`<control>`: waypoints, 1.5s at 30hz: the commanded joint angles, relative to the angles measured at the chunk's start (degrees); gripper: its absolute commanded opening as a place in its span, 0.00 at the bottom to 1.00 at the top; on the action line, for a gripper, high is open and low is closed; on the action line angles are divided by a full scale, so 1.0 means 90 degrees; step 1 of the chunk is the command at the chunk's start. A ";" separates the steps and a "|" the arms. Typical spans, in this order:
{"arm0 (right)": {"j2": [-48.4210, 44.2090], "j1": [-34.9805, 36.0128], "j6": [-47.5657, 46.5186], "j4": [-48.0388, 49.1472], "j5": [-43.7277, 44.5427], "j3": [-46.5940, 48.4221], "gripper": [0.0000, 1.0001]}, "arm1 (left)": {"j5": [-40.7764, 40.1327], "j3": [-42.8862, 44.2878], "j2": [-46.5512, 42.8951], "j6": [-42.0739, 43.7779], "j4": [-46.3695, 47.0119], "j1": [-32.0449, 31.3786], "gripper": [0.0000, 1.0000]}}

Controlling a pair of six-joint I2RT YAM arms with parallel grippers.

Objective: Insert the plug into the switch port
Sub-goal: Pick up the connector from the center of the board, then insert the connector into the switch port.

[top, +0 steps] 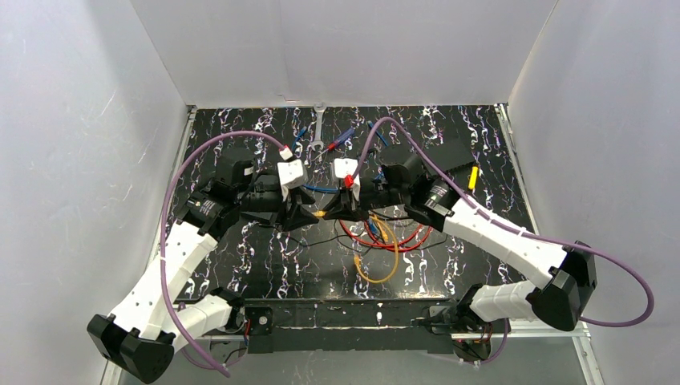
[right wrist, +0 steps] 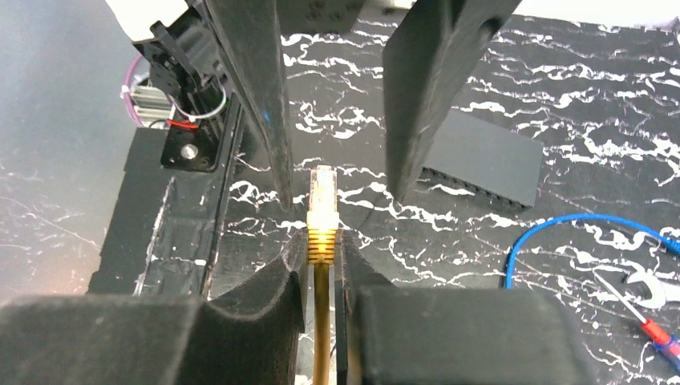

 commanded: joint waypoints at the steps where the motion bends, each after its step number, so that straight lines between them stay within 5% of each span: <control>1: -0.0265 -0.0005 0.0088 0.0621 0.0488 -0.0462 0.01 | -0.0887 -0.0072 -0.0031 -0.0314 0.0233 -0.0005 0.55; 13: -0.0028 -0.0005 0.0345 0.2531 0.1297 -0.1858 0.01 | -0.3811 0.0057 0.0734 -0.1656 0.0920 0.0808 0.76; 17: 0.0134 -0.0005 0.0357 0.2911 0.1458 -0.2130 0.01 | -0.4303 0.0198 0.1290 -0.2258 0.1047 0.1328 0.98; 31: 0.0685 -0.0005 0.0383 0.3614 0.1824 -0.2434 0.01 | -0.4393 0.1324 0.4003 -0.3010 0.1065 0.2699 0.96; 45: 0.1423 -0.0005 0.0493 0.3741 0.1896 -0.2376 0.01 | -0.3747 0.2619 0.6253 -0.2822 0.0493 0.2871 0.92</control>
